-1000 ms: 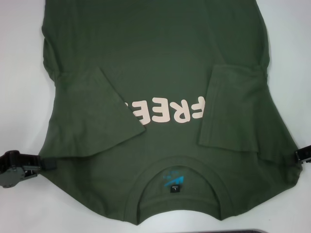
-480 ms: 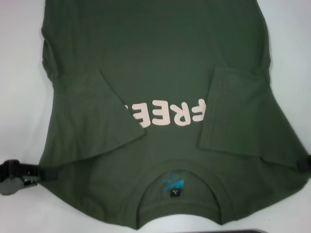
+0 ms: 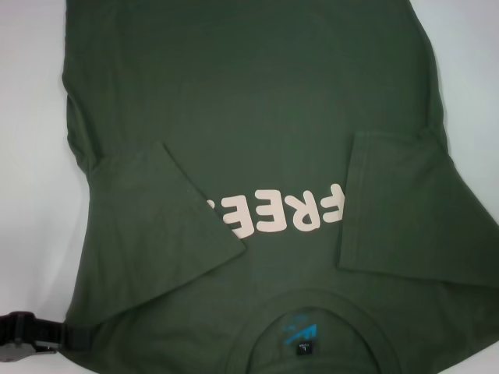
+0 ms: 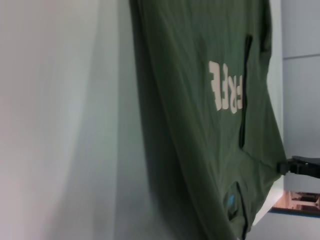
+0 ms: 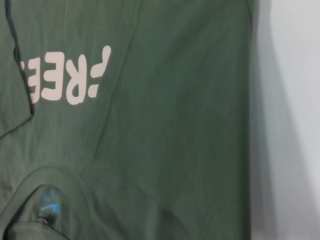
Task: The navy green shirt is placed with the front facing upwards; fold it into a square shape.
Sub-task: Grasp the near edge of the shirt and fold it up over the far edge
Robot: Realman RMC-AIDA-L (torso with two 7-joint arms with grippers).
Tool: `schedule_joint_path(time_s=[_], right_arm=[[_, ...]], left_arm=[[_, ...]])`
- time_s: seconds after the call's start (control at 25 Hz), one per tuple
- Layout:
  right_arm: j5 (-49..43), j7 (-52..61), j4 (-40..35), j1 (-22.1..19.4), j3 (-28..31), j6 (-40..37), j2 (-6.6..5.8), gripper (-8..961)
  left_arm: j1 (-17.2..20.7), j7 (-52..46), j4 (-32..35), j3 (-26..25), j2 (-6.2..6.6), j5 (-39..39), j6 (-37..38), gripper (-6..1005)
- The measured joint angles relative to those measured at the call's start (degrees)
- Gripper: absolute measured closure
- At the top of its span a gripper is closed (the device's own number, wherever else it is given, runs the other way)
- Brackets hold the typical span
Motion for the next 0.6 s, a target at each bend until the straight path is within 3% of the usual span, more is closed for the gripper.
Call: schedule_joint_path(time_s=[0.36, 0.44, 0.6], right_arm=[[4.68, -4.84, 0.74, 1.48, 4.83, -3.49, -0.18, 919], [9.12, -5.09, 2.65, 2.97, 6.81, -2.84, -1.16, 919], [11.93, -5.26, 6.86, 5.37, 7.81, 0.86, -1.76, 918]], left_arm=[[-1.13, 2.58, -0.34, -0.93, 0.53, -2.50, 3.23, 882], [-3.97, 2.37, -2.56, -2.74, 1.91, -6.50, 2.65, 882], [-8.58, 1.10, -6.42, -6.15, 2.74, -7.23, -2.76, 880]])
